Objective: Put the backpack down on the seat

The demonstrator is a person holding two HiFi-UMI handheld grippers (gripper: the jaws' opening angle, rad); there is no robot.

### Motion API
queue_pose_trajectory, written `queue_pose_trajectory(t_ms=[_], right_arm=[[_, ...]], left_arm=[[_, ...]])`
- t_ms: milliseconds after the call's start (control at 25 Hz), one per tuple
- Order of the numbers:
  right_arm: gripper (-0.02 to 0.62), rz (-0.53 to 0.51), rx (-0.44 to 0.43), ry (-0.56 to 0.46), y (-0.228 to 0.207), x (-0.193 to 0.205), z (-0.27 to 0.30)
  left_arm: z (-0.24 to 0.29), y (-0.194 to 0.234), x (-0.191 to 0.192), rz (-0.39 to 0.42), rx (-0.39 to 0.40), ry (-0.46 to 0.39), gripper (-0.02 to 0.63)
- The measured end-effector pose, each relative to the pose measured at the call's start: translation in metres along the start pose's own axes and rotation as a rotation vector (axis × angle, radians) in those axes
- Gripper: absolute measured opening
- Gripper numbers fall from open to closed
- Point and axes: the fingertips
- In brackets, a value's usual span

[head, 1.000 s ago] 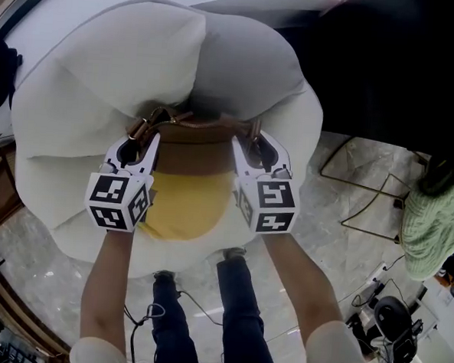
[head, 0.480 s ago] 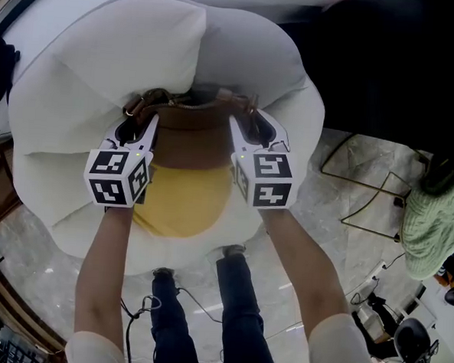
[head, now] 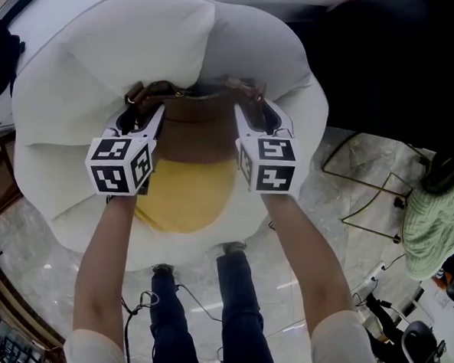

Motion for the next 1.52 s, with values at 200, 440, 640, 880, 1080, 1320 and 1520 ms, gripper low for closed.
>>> queue_pose_trajectory(t_ms=[200, 440, 640, 880, 1080, 1320, 1520], right_arm=[[0.254, 0.059, 0.035, 0.001, -0.003, 0.003, -0.005], [0.256, 0.073, 0.051, -0.082, -0.003, -0.011, -0.026], [0.255, 0.079, 0.069, -0.113, 0.001, -0.021, -0.050], [0.043, 0.022, 0.081, -0.099, 0.015, -0.023, -0.081], [0.031, 0.030, 0.072, -0.118, 0.026, -0.036, -0.109], [0.031, 0.043, 0.077, -0.164, 0.038, -0.059, -0.154], [0.031, 0.060, 0.064, -0.169, 0.051, -0.066, -0.189]], left_arm=[[-0.009, 0.004, 0.003, -0.017, -0.001, -0.012, 0.211], [-0.027, 0.002, 0.001, -0.025, 0.009, -0.034, 0.242], [-0.045, 0.008, 0.006, -0.075, -0.017, -0.050, 0.242], [-0.076, -0.002, 0.013, -0.028, -0.020, -0.038, 0.071], [-0.107, -0.017, 0.004, -0.031, 0.029, -0.054, 0.046], [-0.150, -0.041, 0.001, -0.034, 0.074, -0.063, 0.044], [-0.187, -0.056, 0.006, -0.073, 0.081, -0.049, 0.043]])
Point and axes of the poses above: the fingertips, and each gripper's own axes: z forward along the fingers, y to its left, x out of its underside, and after that the axes turned 13 degrees about -z, right-handed
